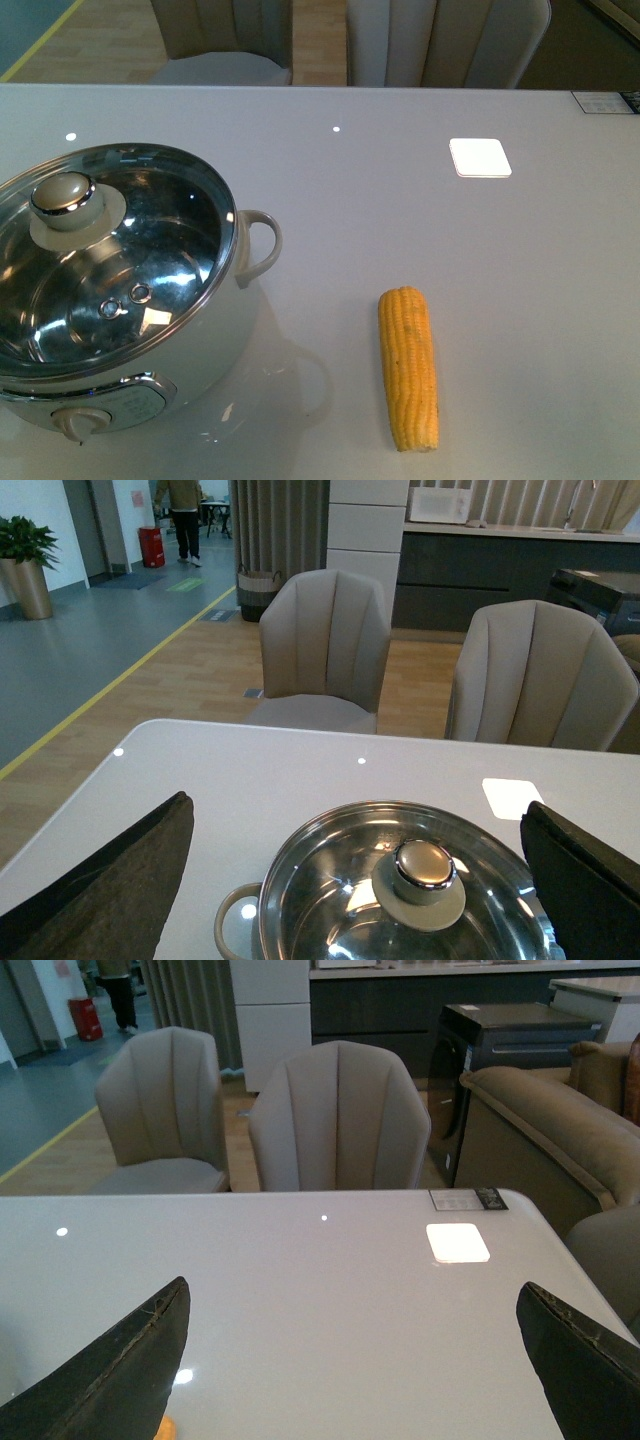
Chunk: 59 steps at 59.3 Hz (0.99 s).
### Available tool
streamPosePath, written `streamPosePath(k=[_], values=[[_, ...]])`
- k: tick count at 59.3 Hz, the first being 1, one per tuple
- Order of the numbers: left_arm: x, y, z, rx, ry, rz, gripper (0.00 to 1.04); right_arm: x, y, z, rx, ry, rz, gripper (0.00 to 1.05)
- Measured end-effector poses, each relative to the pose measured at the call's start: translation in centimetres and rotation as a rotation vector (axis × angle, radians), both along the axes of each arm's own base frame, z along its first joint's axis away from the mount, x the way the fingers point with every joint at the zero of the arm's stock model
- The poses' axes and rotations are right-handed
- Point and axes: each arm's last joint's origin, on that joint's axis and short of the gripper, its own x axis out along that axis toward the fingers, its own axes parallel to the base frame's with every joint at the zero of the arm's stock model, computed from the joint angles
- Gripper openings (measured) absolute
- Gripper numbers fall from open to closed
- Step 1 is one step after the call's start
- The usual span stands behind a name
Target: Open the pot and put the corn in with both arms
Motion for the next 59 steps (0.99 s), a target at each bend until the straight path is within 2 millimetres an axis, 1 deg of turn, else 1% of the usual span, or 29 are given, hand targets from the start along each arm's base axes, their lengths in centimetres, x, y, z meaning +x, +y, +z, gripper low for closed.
streamPosePath(k=[33, 35, 39, 41, 44, 47, 50, 54, 59], values=[[0.0, 0.0, 0.0, -0.001, 0.002, 0.003, 0.98, 0.0, 0.0, 0.0, 0.000, 0.000, 0.000, 0.96], [0.0, 0.0, -0.1, -0.008, 0.059, 0.025, 0.98, 0.0, 0.0, 0.0, 0.000, 0.000, 0.000, 0.96], [0.2, -0.3, 0.0, -0.006, 0.288, 0.062, 0.98, 0.0, 0.0, 0.0, 0.000, 0.000, 0.000, 0.96], [0.4, -0.5, 0.1, 0.000, 0.325, 0.052, 0.98, 0.0, 0.0, 0.0, 0.000, 0.000, 0.000, 0.96], [0.9, -1.0, 0.6, 0.011, 0.345, 0.025, 0.98, 0.0, 0.0, 0.0, 0.000, 0.000, 0.000, 0.96], [1.9, -1.4, 1.7, 0.011, 0.312, 0.012, 0.98, 0.0, 0.0, 0.0, 0.000, 0.000, 0.000, 0.96], [2.8, -1.7, 2.3, 0.010, 0.289, 0.004, 0.98, 0.0, 0.0, 0.0, 0.000, 0.000, 0.000, 0.96], [4.1, -2.1, 2.2, 0.008, 0.283, -0.024, 0.98, 0.0, 0.0, 0.0, 0.000, 0.000, 0.000, 0.96], [6.1, -2.6, 1.6, 0.005, 0.298, -0.056, 0.98, 0.0, 0.0, 0.0, 0.000, 0.000, 0.000, 0.96]])
